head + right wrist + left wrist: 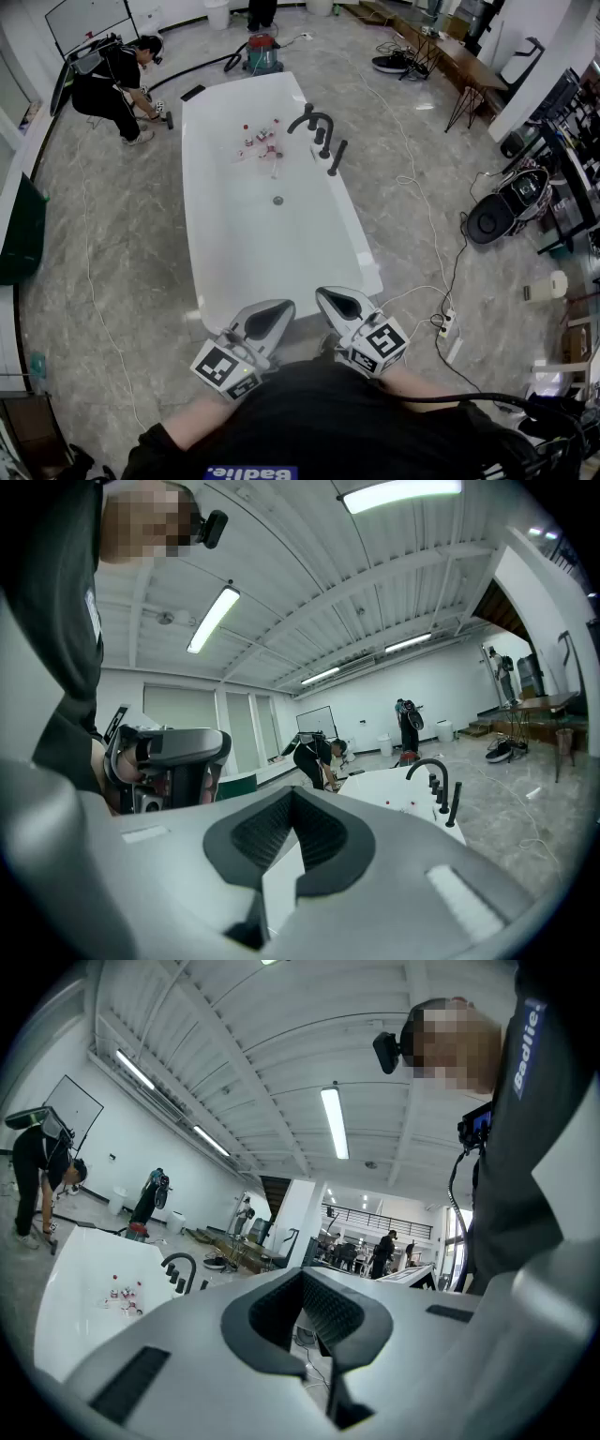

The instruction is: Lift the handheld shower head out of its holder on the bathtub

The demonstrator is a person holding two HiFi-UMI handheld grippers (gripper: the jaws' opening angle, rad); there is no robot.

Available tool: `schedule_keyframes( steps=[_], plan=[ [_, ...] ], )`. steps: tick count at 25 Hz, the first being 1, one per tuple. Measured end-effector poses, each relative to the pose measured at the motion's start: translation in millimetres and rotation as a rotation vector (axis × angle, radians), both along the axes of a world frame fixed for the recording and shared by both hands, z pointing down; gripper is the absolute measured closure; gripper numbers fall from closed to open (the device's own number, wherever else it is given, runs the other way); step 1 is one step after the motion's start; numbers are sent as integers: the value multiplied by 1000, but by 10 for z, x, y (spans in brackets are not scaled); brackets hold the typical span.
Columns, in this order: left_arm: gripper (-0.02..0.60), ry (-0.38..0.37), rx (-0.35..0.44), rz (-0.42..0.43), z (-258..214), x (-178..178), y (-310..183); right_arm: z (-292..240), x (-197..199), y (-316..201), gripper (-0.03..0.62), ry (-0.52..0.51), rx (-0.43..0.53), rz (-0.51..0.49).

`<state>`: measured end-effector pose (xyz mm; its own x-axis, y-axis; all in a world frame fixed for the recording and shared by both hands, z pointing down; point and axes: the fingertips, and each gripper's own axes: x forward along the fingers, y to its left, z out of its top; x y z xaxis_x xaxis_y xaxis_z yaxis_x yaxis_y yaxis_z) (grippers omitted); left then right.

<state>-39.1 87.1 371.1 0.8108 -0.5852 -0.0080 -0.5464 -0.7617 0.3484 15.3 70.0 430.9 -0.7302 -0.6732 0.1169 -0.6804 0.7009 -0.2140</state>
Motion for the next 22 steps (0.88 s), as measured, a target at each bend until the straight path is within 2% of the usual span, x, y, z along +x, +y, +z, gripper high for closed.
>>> schedule_keyframes(
  steps=[14, 22],
  plan=[
    [581, 0, 8, 13, 22, 7, -43, 78, 20, -64, 592, -4, -24, 24],
    [581, 23, 31, 10, -90, -272, -96, 14, -119, -172, 592, 7, -22, 75]
  ],
)
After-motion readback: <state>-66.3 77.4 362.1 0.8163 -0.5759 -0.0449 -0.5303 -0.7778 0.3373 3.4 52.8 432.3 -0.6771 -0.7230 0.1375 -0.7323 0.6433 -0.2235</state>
